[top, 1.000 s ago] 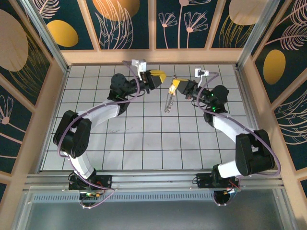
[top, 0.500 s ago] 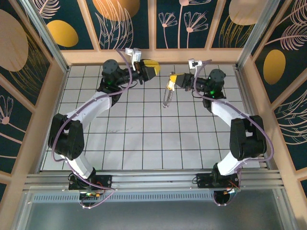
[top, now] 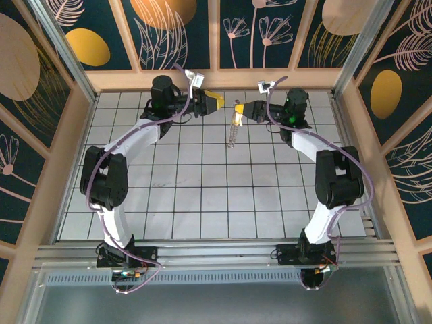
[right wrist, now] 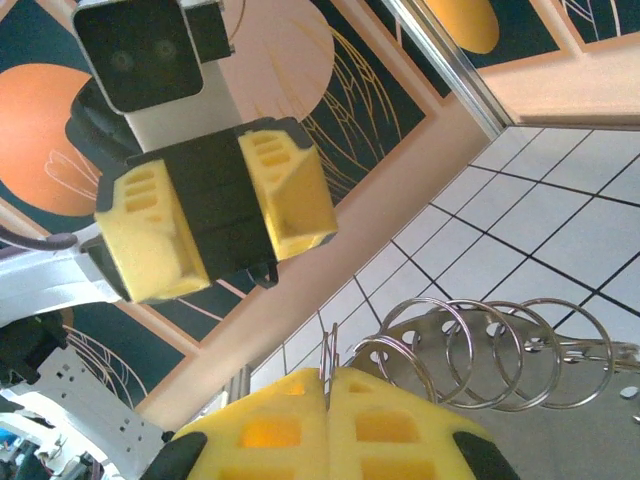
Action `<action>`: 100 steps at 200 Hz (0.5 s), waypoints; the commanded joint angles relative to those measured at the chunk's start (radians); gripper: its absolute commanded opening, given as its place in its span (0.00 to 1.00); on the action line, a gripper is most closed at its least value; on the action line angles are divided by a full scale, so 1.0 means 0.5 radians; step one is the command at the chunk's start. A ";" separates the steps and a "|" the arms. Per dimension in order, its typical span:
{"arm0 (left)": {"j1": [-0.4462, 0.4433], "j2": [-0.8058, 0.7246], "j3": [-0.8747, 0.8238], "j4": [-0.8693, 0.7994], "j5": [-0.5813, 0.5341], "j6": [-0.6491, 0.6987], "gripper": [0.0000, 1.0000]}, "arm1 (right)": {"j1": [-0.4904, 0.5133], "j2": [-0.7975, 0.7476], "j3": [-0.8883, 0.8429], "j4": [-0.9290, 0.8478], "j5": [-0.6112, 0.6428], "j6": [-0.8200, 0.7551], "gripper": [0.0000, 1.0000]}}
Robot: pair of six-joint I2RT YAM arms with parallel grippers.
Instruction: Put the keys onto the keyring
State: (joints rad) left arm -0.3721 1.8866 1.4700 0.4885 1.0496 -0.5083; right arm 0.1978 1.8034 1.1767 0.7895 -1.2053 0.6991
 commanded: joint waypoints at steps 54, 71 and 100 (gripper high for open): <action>-0.001 0.134 0.123 0.164 0.146 -0.245 0.35 | 0.010 0.051 0.112 0.343 0.000 0.210 0.00; -0.003 0.157 0.126 0.216 0.151 -0.299 0.34 | 0.018 0.058 0.121 0.369 0.002 0.231 0.00; -0.001 0.172 0.120 0.308 0.159 -0.375 0.33 | 0.034 0.068 0.134 0.372 0.010 0.235 0.00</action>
State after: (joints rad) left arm -0.3721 1.9541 1.5005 0.5556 1.1007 -0.6426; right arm 0.2028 1.8263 1.1995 0.8967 -1.2015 0.8001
